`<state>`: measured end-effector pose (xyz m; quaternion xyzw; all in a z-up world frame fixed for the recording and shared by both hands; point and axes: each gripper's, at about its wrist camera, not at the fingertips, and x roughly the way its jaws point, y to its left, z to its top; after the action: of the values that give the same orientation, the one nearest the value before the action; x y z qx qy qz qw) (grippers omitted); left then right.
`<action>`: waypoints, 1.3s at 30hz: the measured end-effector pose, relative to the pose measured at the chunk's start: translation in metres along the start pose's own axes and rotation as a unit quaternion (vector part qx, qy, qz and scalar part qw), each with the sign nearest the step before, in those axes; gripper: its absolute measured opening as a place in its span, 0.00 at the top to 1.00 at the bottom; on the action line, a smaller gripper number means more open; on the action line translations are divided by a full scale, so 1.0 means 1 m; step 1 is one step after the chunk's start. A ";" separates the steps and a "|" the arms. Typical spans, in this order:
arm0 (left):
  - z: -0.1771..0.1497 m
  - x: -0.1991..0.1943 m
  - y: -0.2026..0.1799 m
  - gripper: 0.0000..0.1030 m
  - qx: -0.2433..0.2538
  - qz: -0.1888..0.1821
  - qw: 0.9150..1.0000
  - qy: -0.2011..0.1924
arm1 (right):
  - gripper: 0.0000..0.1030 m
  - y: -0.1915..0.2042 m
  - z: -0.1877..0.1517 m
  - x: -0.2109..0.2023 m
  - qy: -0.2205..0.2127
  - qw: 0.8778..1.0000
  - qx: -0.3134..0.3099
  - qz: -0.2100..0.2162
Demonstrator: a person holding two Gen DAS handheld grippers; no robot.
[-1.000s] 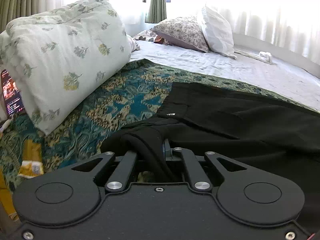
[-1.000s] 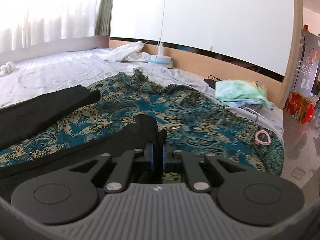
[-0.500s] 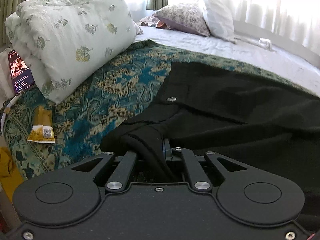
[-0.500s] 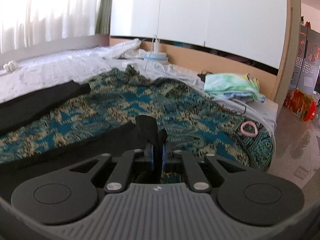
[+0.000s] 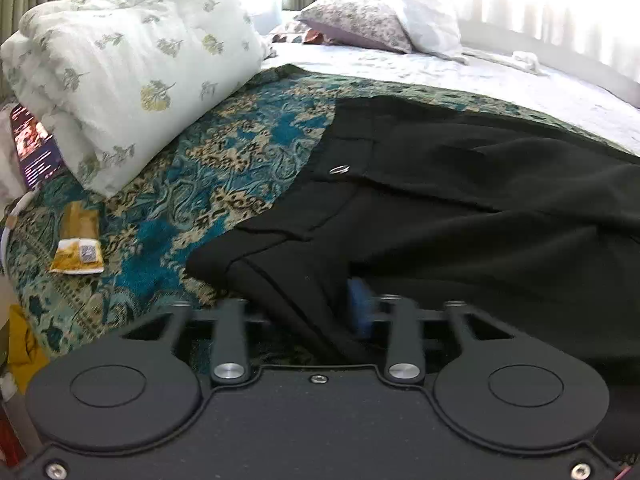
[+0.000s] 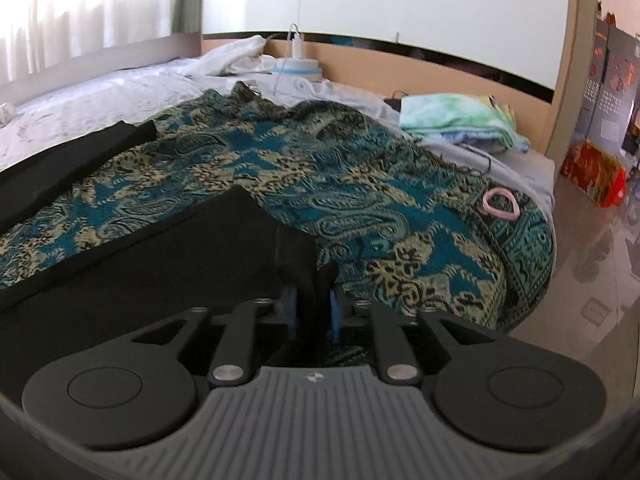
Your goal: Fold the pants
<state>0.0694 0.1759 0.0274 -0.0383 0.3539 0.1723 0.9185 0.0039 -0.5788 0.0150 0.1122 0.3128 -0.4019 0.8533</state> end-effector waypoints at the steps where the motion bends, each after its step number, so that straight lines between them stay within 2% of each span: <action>1: 0.001 -0.001 0.001 0.45 -0.005 0.005 1.000 0.003 | 0.50 -0.001 0.000 -0.001 0.000 1.000 -0.001 0.001; 2: 0.001 -0.003 0.002 0.42 -0.008 0.010 1.000 0.003 | 0.47 -0.002 0.000 -0.002 -0.003 1.000 -0.003 -0.002; 4: 0.003 -0.007 0.003 0.25 -0.013 0.015 1.000 0.002 | 0.39 -0.004 0.003 -0.007 -0.015 1.000 -0.010 -0.007; 6: 0.007 -0.014 0.003 0.17 -0.015 0.015 1.000 -0.008 | 0.34 -0.005 0.007 -0.012 -0.024 1.000 -0.012 -0.007; 10: 0.018 -0.031 -0.005 0.11 -0.003 0.004 0.999 -0.035 | 0.25 -0.003 0.017 -0.026 -0.042 0.999 -0.003 0.016; 17: 0.030 -0.047 -0.031 0.07 0.027 -0.030 0.997 -0.060 | 0.15 0.028 0.027 -0.052 -0.066 0.994 -0.022 0.080; 23: 0.055 -0.042 -0.049 0.06 0.046 -0.044 0.996 -0.062 | 0.13 0.055 0.044 -0.064 -0.060 0.989 -0.009 0.137; 29: 0.101 -0.019 -0.052 0.01 -0.005 -0.087 0.996 -0.030 | 0.10 0.079 0.071 -0.059 -0.030 0.983 0.043 0.175; 34: 0.140 0.020 -0.054 0.00 -0.059 -0.087 0.994 0.010 | 0.04 0.111 0.092 -0.050 -0.014 0.980 0.066 0.189; 39: 0.174 0.072 -0.057 0.00 -0.117 -0.087 0.989 0.037 | 0.00 0.157 0.114 -0.032 -0.004 0.977 0.075 0.199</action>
<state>0.2496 0.1768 0.1071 -0.1827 0.3601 0.1301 0.9055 0.1576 -0.5077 0.1147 0.2341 0.2498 -0.2468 0.9066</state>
